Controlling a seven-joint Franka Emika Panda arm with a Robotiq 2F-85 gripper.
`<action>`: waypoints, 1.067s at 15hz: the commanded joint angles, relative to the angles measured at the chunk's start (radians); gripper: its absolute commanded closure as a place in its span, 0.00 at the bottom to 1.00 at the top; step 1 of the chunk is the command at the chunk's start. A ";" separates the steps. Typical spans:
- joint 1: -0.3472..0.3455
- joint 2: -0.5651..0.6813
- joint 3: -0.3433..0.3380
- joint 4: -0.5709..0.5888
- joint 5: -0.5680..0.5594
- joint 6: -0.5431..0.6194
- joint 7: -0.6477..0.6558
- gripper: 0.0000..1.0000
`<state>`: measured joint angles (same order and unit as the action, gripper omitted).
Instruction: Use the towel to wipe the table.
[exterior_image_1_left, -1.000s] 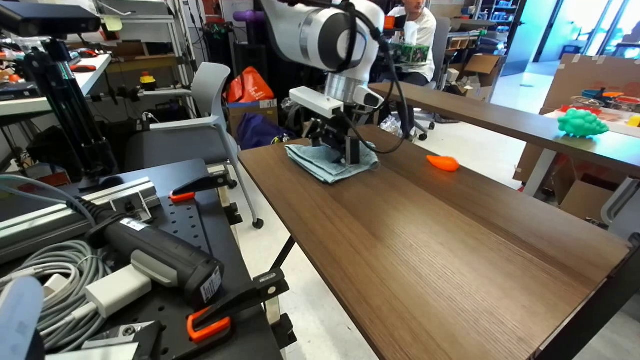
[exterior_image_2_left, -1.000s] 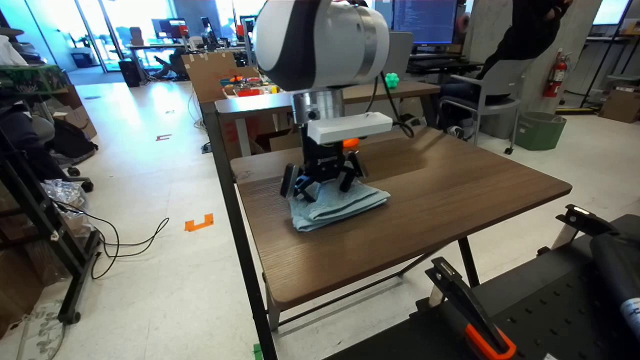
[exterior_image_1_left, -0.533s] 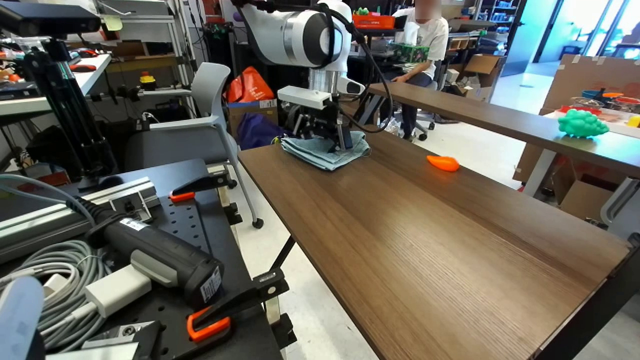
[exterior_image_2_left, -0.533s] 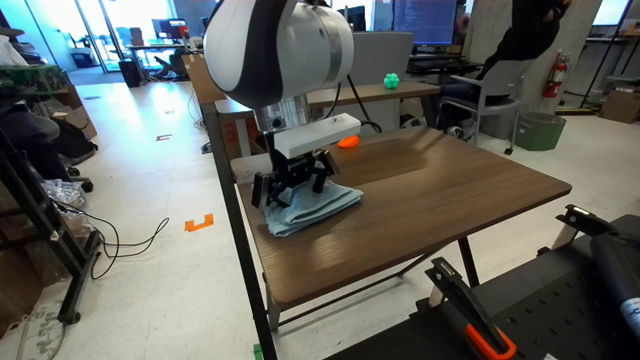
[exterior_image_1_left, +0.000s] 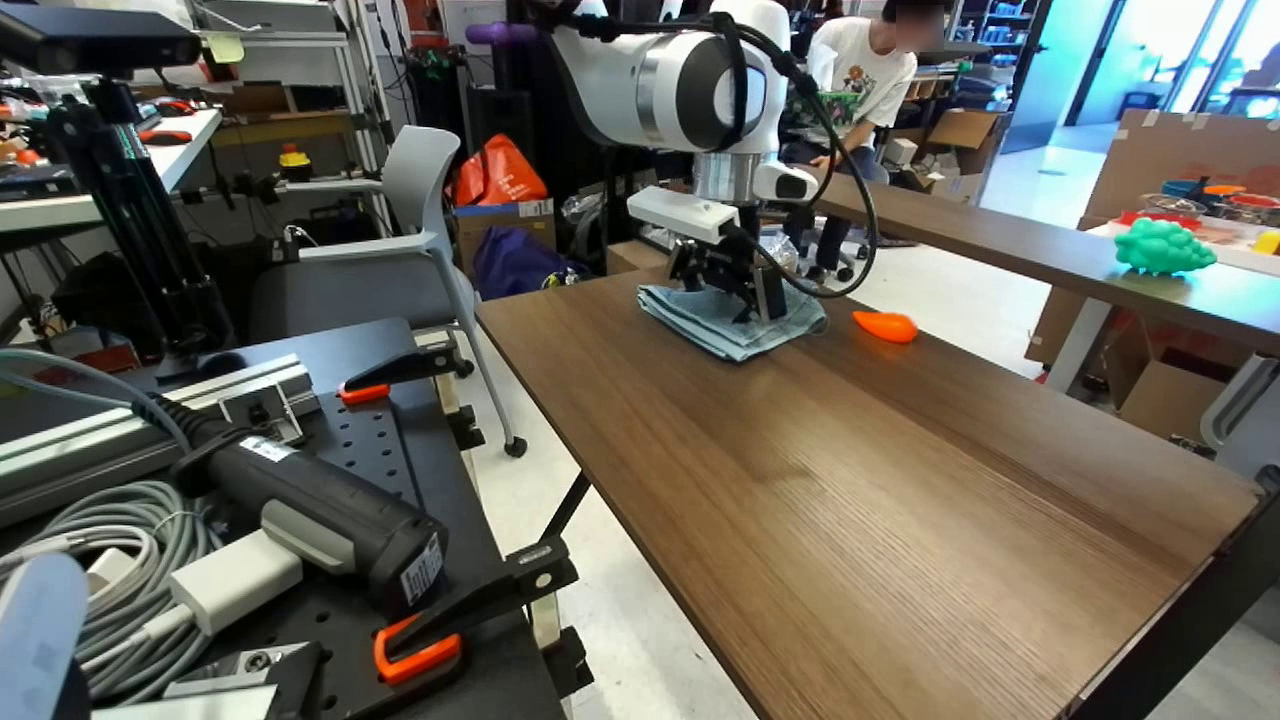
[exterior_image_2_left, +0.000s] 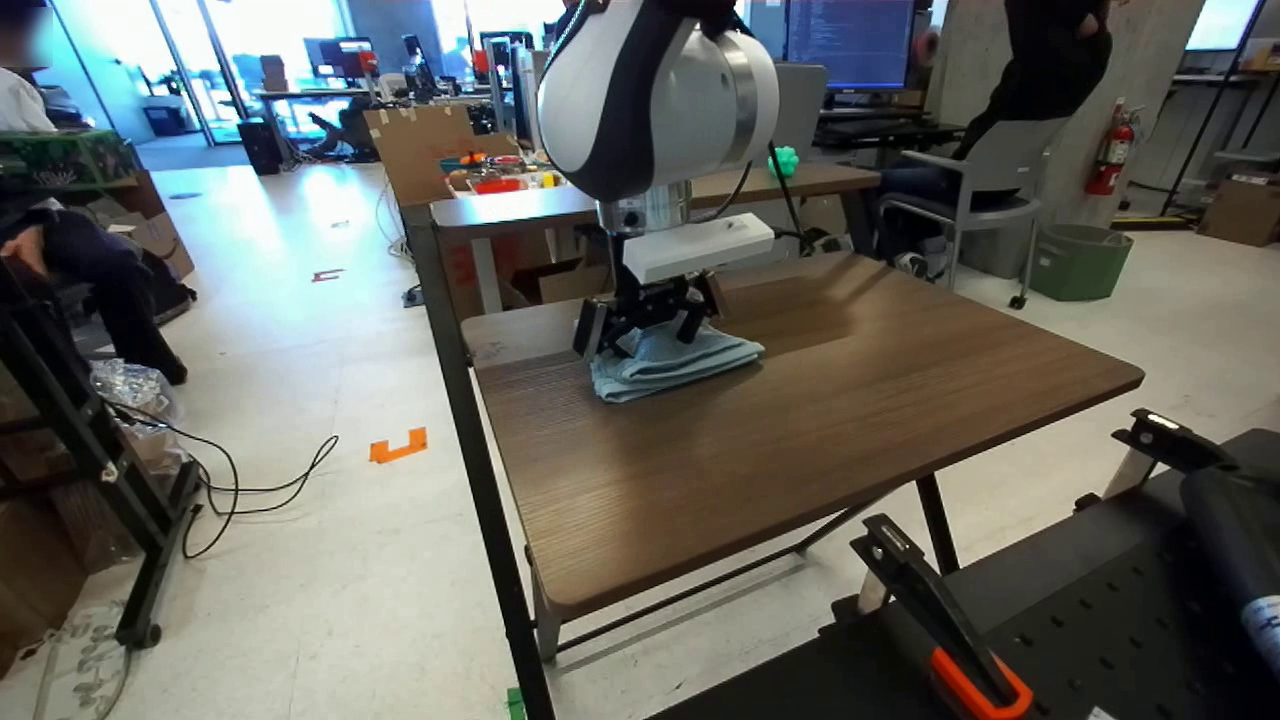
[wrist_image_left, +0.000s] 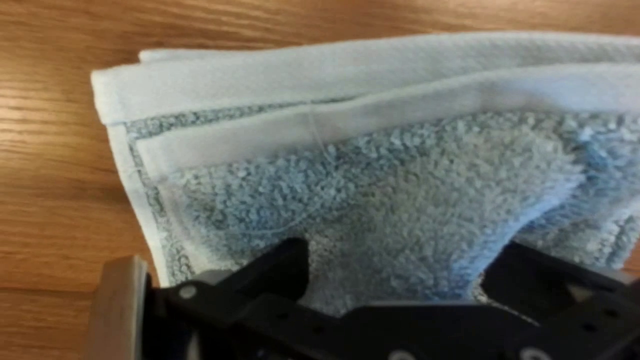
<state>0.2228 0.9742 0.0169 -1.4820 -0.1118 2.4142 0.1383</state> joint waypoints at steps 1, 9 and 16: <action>-0.022 -0.018 0.023 -0.067 0.002 0.017 -0.062 0.00; -0.019 -0.270 0.044 -0.453 -0.095 0.063 -0.267 0.00; 0.081 -0.160 0.102 -0.360 -0.140 -0.027 -0.270 0.00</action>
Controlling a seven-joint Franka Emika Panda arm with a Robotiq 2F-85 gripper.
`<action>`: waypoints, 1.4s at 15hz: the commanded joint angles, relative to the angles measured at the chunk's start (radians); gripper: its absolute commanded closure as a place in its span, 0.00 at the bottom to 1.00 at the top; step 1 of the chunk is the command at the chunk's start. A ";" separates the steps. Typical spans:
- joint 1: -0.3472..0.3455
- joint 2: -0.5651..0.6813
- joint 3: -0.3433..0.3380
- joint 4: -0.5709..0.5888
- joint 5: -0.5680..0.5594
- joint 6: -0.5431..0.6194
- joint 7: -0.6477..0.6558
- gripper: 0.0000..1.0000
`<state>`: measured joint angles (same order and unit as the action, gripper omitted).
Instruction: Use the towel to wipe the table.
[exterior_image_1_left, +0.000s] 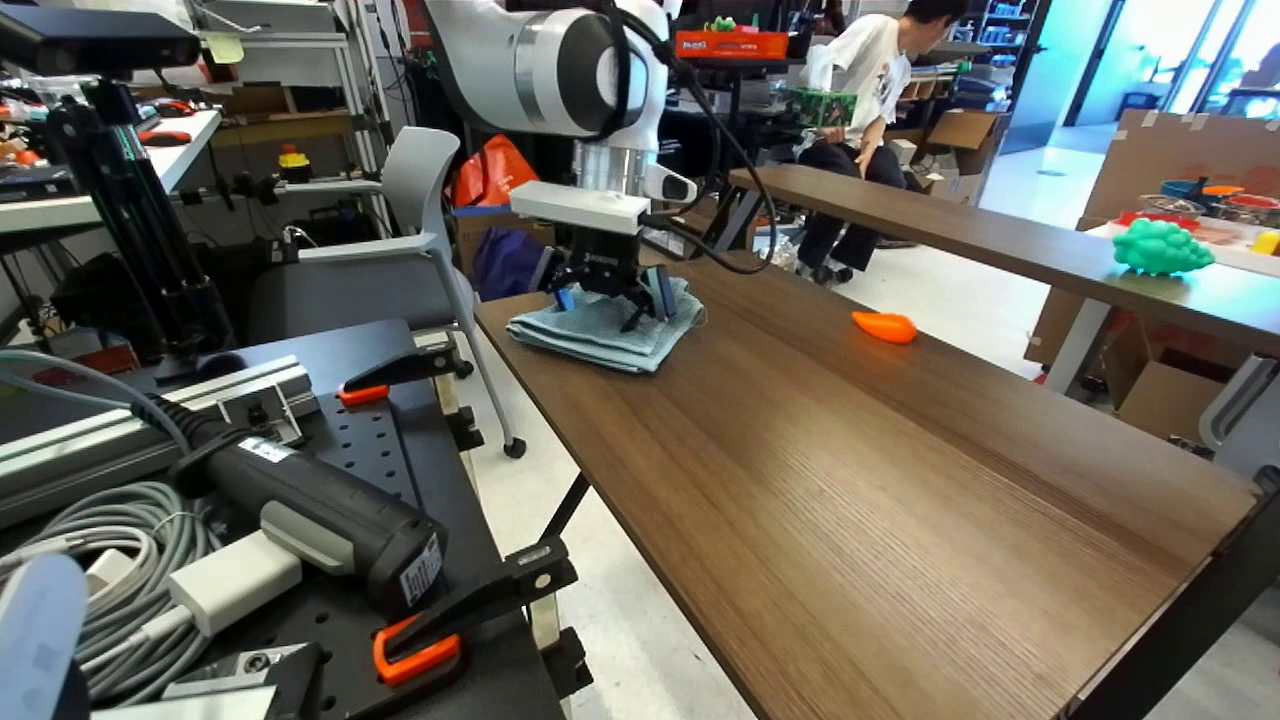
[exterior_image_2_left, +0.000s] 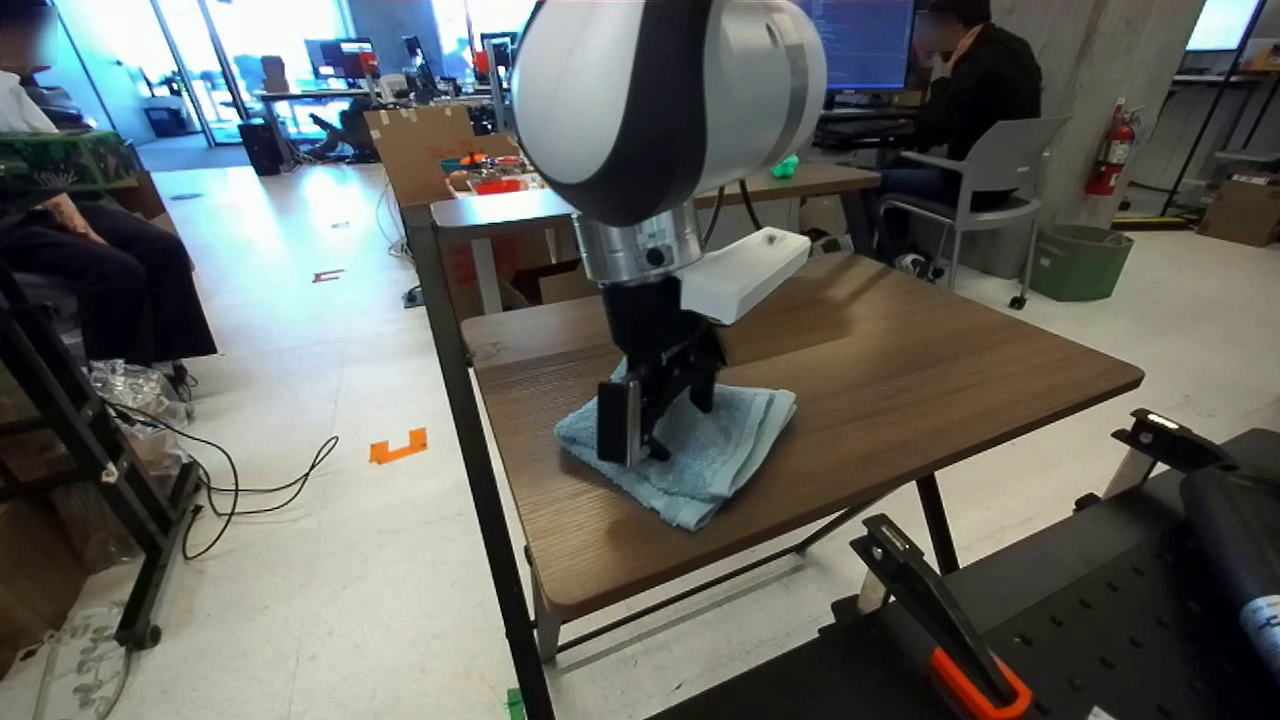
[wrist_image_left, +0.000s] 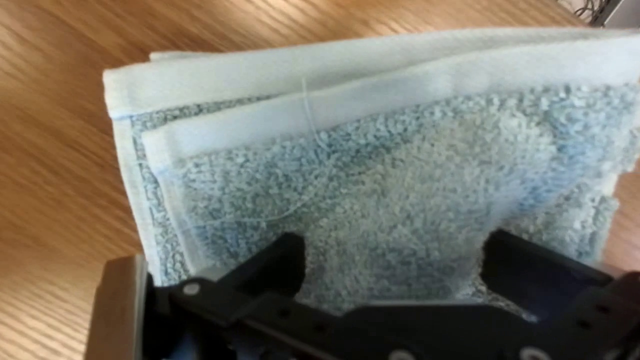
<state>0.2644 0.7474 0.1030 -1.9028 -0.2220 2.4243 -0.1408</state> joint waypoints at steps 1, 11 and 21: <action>0.047 0.083 0.019 0.080 -0.026 -0.056 0.007 0.00; -0.128 0.120 -0.093 0.191 0.064 -0.211 0.098 0.00; -0.200 0.119 -0.080 0.192 0.167 -0.363 0.160 0.00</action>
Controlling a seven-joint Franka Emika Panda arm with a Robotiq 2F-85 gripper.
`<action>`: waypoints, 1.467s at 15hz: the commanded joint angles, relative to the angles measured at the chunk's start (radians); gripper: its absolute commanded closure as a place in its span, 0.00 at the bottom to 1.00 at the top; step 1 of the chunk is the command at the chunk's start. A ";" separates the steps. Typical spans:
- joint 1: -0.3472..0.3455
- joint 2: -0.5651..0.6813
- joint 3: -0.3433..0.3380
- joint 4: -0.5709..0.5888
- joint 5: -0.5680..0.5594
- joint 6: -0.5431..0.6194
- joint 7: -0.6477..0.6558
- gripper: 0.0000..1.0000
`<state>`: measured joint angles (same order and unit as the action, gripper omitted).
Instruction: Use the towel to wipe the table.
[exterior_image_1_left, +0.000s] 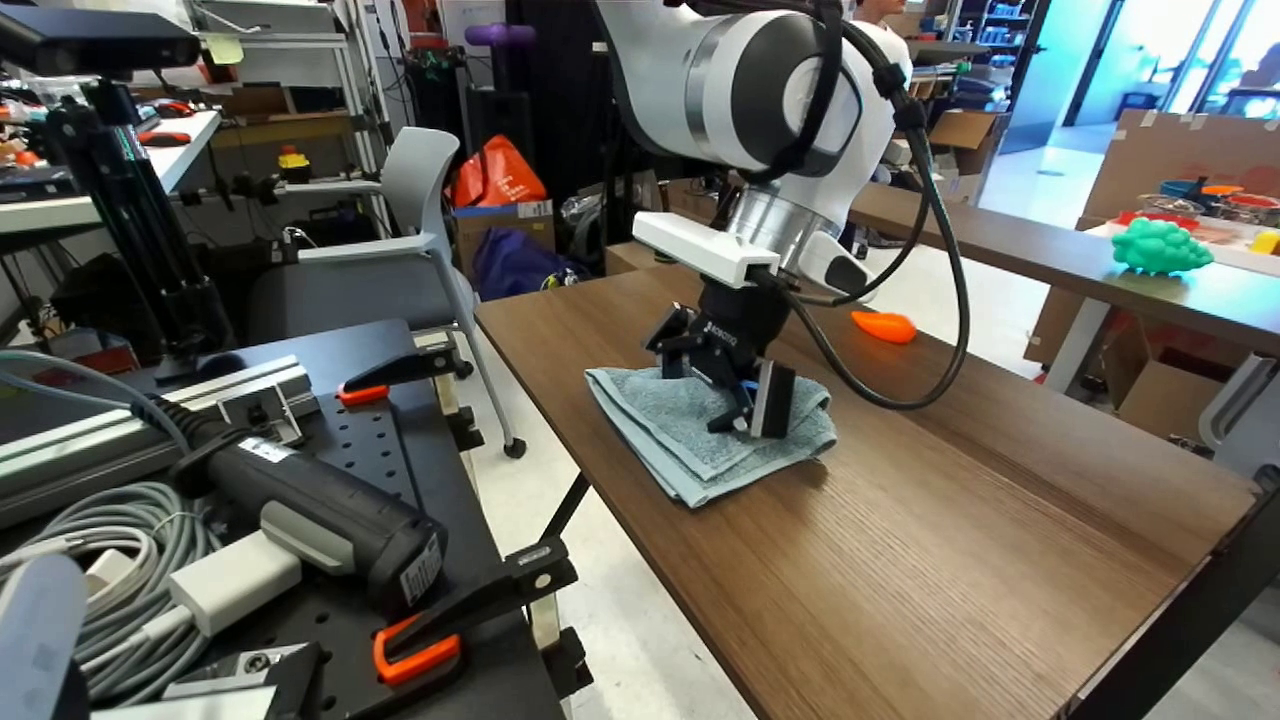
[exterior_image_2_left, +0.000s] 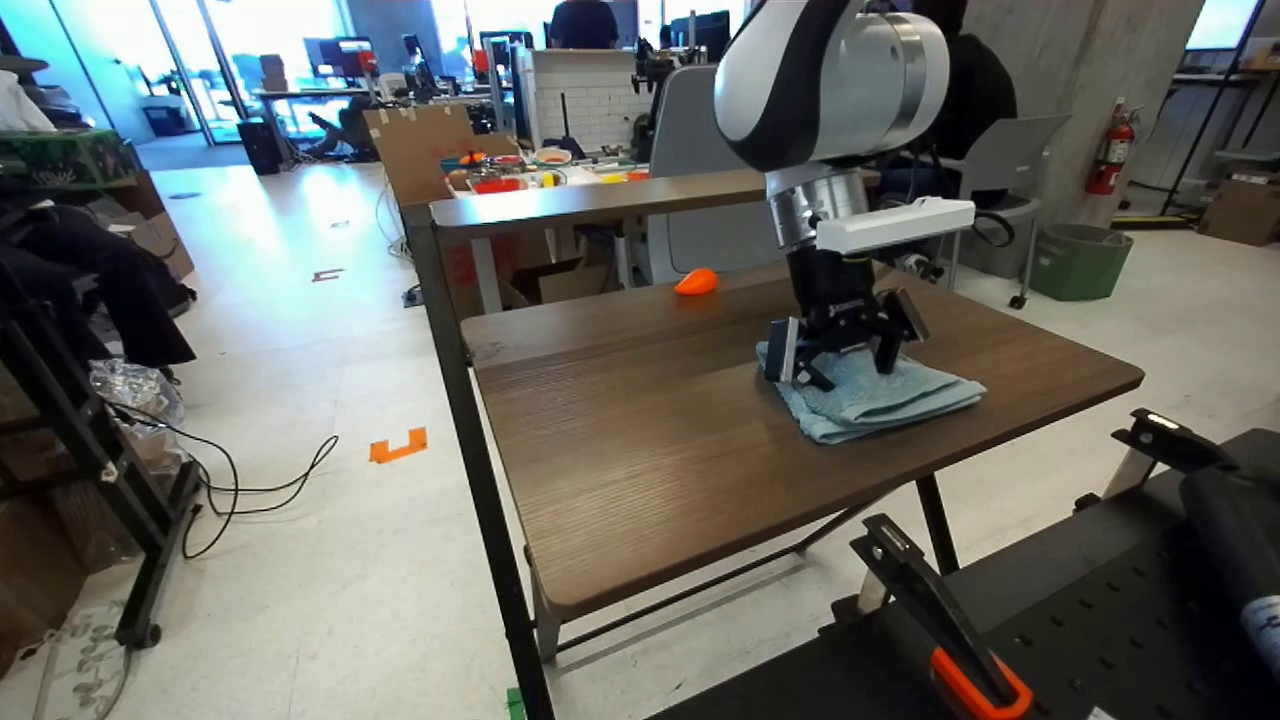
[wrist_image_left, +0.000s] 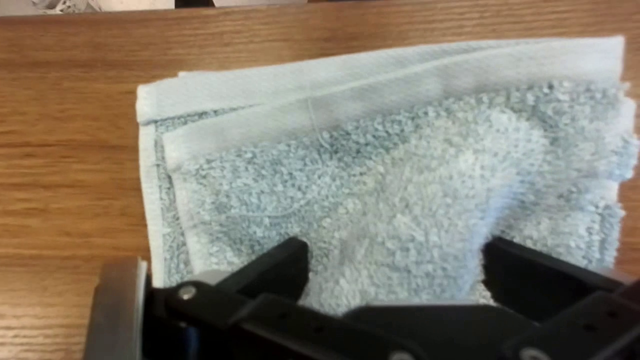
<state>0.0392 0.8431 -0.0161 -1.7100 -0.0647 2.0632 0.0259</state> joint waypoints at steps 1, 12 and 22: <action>0.043 0.018 0.053 -0.007 -0.001 -0.002 -0.013 0.00; 0.058 0.062 -0.018 0.022 0.048 -0.045 0.177 0.00; 0.032 0.006 -0.044 -0.012 0.073 0.018 0.245 0.00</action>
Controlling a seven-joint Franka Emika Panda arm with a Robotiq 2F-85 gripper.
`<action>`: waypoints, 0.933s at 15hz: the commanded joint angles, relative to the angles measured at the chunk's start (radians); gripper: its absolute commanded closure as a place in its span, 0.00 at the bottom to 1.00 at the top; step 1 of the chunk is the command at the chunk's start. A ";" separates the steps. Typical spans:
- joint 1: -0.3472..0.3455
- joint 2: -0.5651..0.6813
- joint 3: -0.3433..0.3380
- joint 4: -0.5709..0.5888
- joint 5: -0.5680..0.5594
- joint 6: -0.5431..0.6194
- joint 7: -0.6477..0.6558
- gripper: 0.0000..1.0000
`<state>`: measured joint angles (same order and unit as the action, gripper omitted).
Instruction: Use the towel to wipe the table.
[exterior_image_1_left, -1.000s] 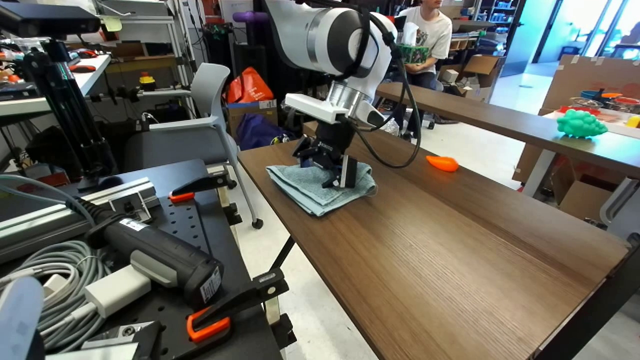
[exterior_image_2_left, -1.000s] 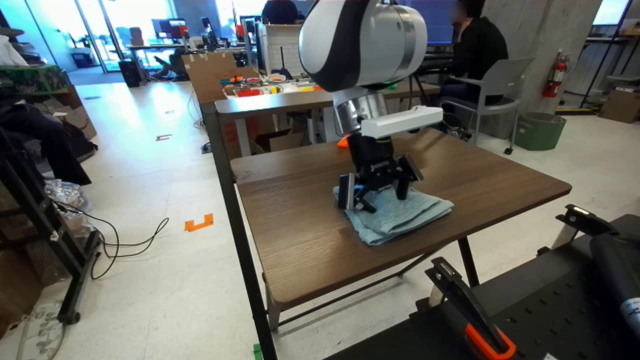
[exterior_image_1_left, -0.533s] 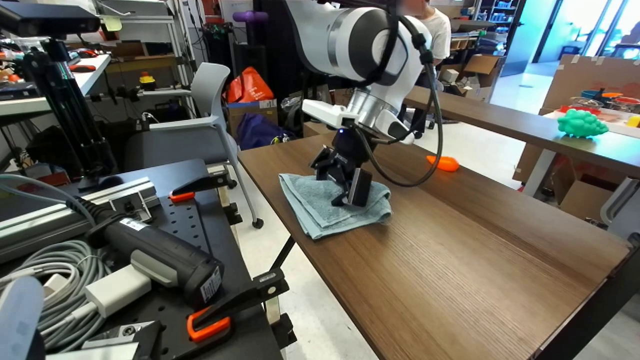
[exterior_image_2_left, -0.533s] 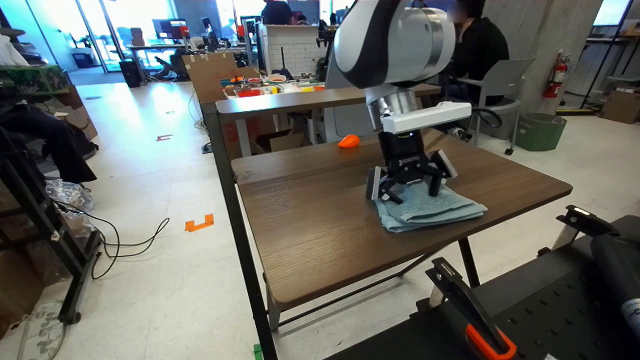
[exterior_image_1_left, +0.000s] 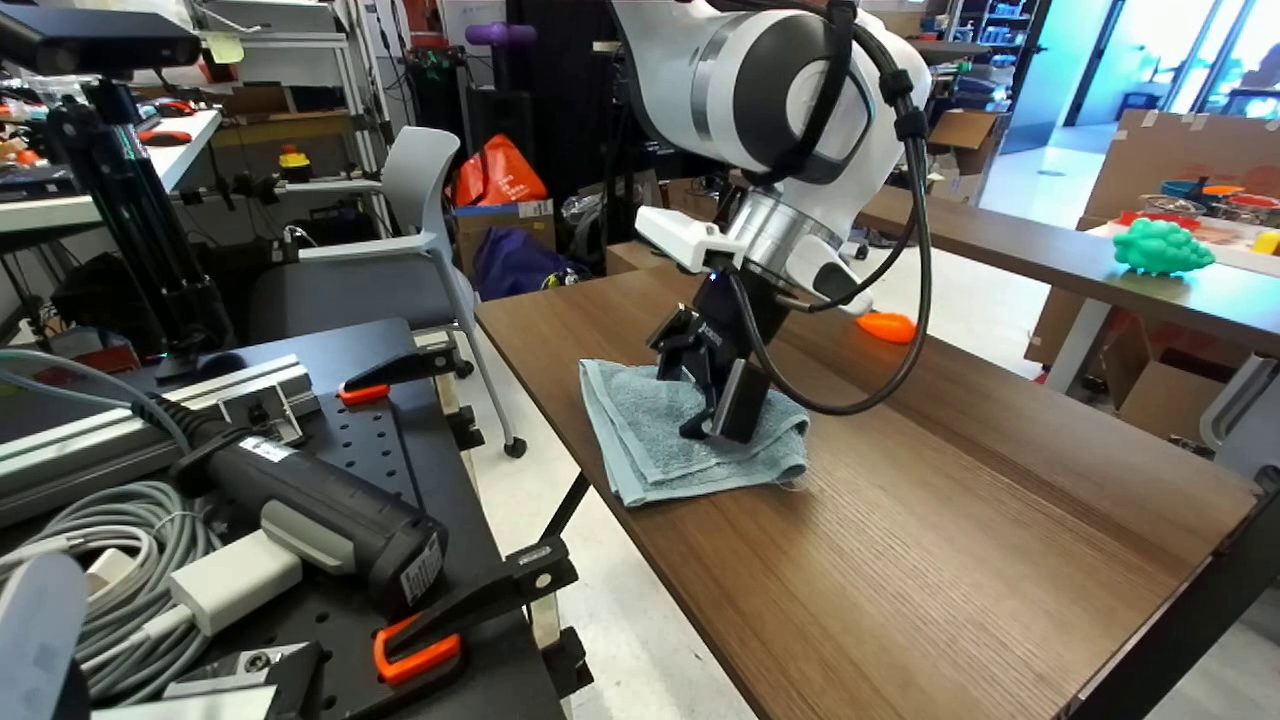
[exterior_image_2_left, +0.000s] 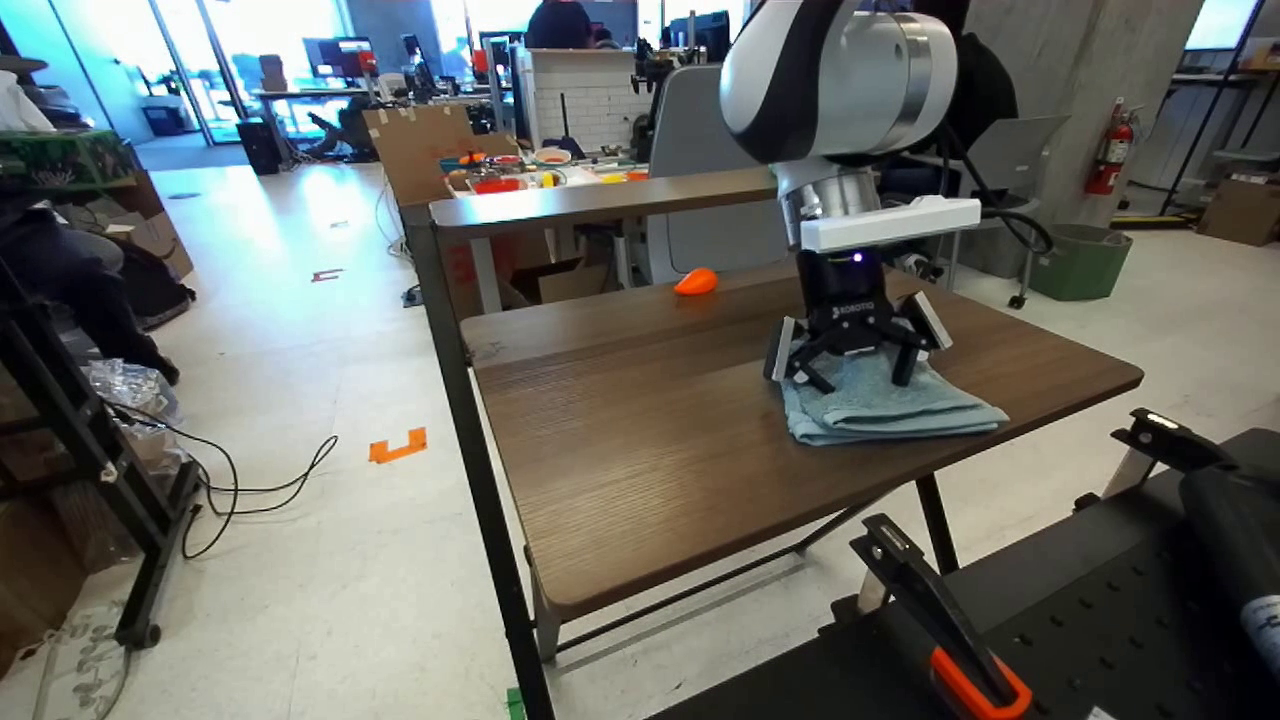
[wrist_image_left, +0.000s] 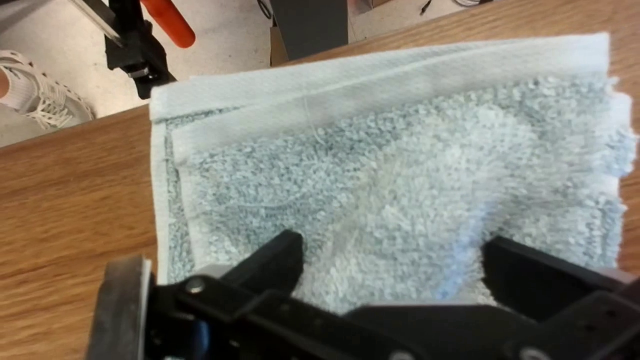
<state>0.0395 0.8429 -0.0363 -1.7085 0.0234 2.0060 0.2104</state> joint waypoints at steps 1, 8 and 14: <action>0.038 0.002 -0.037 -0.020 -0.020 0.105 0.093 0.00; 0.013 -0.057 -0.130 -0.098 0.027 0.222 0.317 0.00; -0.039 -0.032 -0.186 -0.053 0.015 0.175 0.387 0.00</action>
<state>0.0025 0.8080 -0.2249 -1.7662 0.0406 2.1837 0.5974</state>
